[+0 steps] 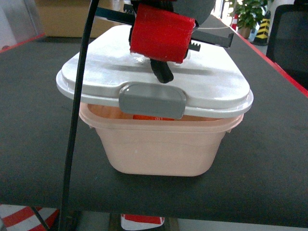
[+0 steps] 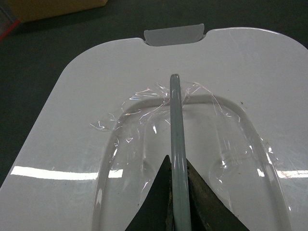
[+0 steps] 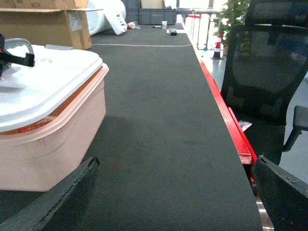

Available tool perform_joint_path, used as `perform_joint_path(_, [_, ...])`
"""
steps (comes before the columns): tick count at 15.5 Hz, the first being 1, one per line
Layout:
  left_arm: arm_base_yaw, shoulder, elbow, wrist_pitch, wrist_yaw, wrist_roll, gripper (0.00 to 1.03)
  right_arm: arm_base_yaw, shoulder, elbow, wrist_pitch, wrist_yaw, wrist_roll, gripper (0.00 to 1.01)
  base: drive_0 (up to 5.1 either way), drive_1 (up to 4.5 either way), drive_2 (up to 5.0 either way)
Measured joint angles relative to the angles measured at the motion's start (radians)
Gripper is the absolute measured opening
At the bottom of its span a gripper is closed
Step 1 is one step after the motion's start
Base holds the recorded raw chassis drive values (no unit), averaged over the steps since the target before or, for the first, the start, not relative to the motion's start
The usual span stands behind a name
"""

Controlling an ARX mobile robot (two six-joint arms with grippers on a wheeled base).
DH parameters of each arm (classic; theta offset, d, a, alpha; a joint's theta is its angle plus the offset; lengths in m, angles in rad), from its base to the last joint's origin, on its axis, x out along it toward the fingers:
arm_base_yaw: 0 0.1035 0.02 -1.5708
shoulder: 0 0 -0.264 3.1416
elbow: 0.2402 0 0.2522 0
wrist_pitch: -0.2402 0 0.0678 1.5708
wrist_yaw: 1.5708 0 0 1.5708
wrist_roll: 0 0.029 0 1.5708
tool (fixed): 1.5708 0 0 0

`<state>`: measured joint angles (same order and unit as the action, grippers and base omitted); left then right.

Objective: Pick capacitor and pack into box

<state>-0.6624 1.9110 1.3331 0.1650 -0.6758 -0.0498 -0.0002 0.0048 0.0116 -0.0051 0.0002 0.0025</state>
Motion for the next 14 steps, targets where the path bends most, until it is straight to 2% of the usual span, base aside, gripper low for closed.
perform_joint_path(3, [0.007,0.014,-0.019,0.004,0.013,-0.007,0.02,0.000,0.000,0.000,0.000,0.000,0.000,0.98,0.0,0.00,0.0])
perform_joint_path(6, [0.008,0.023,-0.042,0.018,0.041,-0.032,0.02,0.000,0.000,0.000,0.000,0.000,0.000,0.98,0.0,0.00,0.0])
perform_joint_path(9, [0.012,0.023,-0.049,0.054,0.061,-0.061,0.32,0.000,0.000,0.000,0.000,0.000,0.000,0.98,0.0,0.00,0.0])
perform_joint_path(11, [0.015,0.019,-0.076,0.146,0.098,-0.080,0.56,0.000,0.000,0.000,0.000,0.000,0.000,0.98,0.0,0.00,0.0])
perform_joint_path(14, [0.047,-0.068,-0.125,0.280,0.203,-0.108,0.88,0.000,0.000,0.000,0.000,0.000,0.000,0.98,0.0,0.00,0.0])
